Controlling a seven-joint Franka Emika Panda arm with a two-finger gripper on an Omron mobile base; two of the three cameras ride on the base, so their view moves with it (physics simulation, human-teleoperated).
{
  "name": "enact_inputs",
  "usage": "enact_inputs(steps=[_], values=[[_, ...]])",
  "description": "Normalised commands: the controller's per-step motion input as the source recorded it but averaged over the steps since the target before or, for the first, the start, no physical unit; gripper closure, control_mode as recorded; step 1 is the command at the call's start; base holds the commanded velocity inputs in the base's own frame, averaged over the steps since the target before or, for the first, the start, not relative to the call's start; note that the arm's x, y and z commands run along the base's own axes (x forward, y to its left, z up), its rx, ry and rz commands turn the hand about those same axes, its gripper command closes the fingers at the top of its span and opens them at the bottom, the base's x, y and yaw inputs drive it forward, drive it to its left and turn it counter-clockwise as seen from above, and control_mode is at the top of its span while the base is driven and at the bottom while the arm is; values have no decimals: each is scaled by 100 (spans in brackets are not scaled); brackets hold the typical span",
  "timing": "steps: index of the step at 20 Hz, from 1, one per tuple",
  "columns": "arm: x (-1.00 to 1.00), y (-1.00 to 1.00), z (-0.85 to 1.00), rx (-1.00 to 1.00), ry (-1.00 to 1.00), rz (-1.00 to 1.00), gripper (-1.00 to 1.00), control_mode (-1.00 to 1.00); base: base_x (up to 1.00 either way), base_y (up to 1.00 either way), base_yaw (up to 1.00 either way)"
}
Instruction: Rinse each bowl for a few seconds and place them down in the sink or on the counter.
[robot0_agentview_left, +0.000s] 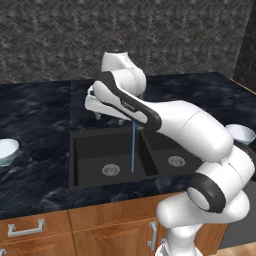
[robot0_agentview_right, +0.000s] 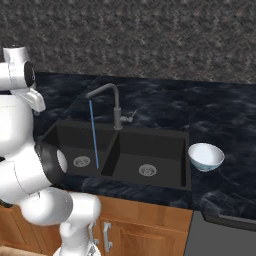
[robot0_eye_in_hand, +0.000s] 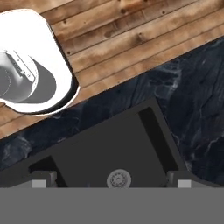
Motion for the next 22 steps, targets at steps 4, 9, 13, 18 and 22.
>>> enact_inputs(steps=[4, 9, 13, 18, 22], values=[[1, 46, -25, 5, 0, 4, -100, -100, 0, 0, 0], [0, 35, -27, 8, 0, 3, -100, -100, 0, 0, 0], [0, 34, -18, 7, 0, 3, -100, -100, 0, 0, 0], [0, 33, -1, 1, 0, 4, -100, -100, 0, 0, 0], [0, 39, -1, 0, 0, 5, -100, -100, 0, 0, 0]])
